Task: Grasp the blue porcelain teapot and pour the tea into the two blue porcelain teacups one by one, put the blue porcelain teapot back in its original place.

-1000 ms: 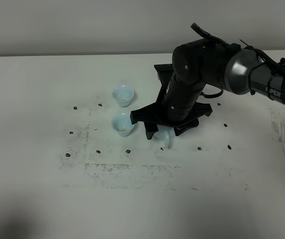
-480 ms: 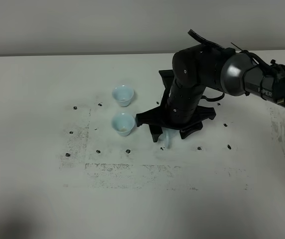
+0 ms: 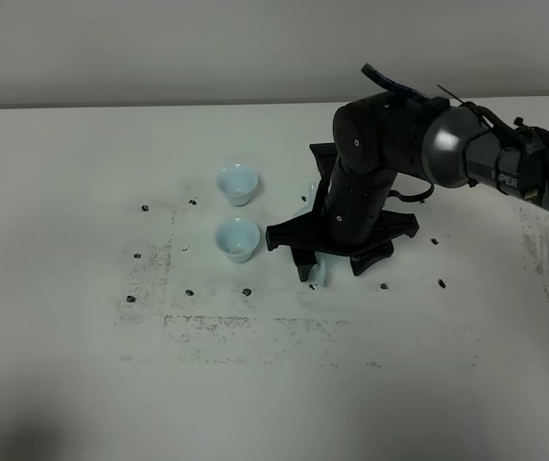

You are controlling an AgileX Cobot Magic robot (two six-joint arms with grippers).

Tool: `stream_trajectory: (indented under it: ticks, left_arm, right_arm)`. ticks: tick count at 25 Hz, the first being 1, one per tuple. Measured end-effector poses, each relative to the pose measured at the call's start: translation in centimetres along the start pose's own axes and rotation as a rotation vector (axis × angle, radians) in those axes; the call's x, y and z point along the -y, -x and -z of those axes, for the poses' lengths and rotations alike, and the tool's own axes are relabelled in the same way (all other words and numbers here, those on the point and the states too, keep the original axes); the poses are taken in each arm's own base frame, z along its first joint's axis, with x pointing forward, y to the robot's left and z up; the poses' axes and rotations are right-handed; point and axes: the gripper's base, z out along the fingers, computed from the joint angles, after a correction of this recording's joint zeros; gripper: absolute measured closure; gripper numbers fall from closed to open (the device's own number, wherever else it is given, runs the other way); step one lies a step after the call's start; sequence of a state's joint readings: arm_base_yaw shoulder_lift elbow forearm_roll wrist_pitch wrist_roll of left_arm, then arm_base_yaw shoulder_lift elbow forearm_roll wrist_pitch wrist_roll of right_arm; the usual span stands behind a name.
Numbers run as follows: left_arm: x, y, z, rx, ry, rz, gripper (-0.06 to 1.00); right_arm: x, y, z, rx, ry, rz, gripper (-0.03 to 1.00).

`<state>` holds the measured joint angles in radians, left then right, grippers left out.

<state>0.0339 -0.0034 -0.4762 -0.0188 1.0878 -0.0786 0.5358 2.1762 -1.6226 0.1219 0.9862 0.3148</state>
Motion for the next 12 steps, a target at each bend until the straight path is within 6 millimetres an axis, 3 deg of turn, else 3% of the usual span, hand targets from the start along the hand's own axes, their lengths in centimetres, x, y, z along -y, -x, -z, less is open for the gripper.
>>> stream_trajectory:
  ticks: [12]
  left_arm:
    - [0.00,0.00,0.00,0.000,0.000,0.000,0.22]
  right_arm:
    - [-0.27,0.13,0.07,0.010,0.028,-0.015,0.39]
